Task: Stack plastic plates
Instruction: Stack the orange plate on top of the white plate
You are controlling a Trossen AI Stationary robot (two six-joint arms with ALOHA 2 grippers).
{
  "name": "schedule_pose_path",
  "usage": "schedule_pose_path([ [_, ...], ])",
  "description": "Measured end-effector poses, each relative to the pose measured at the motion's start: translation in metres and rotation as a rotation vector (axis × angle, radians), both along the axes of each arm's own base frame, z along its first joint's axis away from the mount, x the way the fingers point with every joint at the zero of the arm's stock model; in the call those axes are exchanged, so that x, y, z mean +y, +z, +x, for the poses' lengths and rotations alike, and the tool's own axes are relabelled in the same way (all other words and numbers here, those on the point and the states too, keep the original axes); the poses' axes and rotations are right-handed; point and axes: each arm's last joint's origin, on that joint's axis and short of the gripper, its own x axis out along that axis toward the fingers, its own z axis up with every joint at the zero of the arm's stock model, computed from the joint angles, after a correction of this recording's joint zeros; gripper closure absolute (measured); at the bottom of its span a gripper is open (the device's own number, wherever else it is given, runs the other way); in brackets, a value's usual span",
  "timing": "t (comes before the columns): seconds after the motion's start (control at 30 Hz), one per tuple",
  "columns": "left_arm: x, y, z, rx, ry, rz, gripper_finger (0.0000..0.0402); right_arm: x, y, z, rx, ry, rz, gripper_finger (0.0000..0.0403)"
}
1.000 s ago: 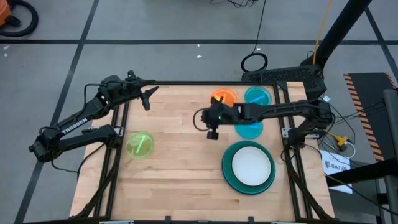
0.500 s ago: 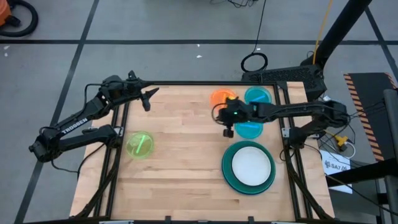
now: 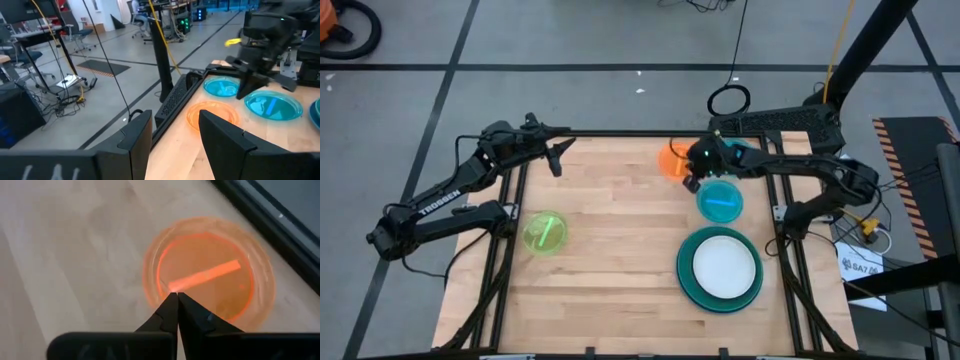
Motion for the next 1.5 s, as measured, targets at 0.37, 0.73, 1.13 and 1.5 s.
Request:
schedule_pose_path([
  [0.37,-0.001,-0.001,0.001,0.018,-0.012,0.017,0.0231,-0.020,0.008,0.029,-0.018,0.163,0.039,0.0395],
  [0.73,-0.002,-0.001,0.001,0.021,-0.016,0.018,0.0231,-0.023,-0.019,0.036,0.085,0.235,0.090,0.0301],
  [1.13,-0.002,-0.001,0.001,0.024,-0.019,0.021,0.0231,-0.025,-0.053,0.042,0.158,0.208,0.187,0.0205],
  [1.5,-0.002,-0.002,0.001,0.031,-0.020,0.022,0.0231,-0.027,-0.061,0.043,0.215,0.147,0.137,0.0246],
])
